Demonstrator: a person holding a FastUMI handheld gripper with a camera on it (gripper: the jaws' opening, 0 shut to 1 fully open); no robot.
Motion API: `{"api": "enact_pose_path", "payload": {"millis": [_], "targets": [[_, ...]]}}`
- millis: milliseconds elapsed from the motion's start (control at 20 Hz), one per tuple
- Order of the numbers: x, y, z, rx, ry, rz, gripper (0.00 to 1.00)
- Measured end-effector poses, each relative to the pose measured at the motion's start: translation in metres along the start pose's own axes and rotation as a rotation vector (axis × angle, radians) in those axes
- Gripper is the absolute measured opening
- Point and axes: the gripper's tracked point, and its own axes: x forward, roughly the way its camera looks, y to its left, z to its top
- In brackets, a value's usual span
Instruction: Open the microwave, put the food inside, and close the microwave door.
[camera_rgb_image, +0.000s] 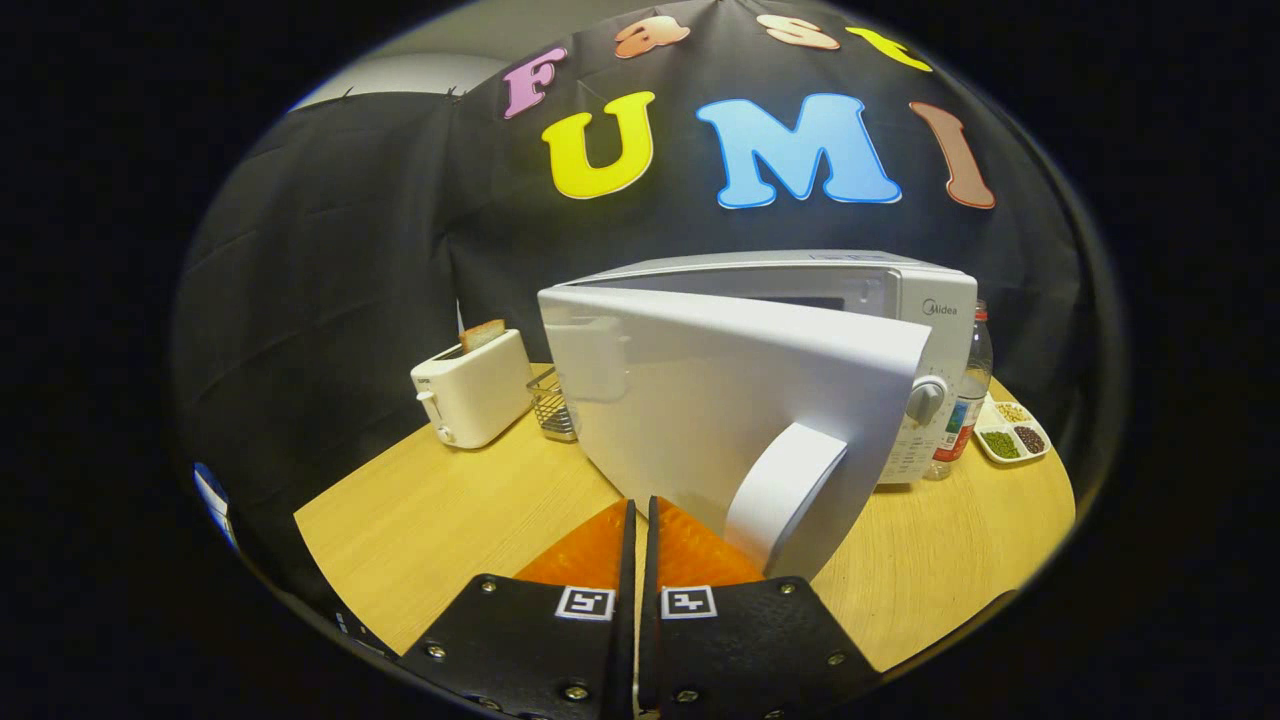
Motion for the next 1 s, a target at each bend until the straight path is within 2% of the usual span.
{"api": "enact_pose_path", "payload": {"millis": [550,1000], "targets": [[0.051,-0.067,0.031,0.038,-0.017,-0.095,0.03],[0.088,-0.103,0.053,0.071,-0.025,-0.162,0.03]]}}
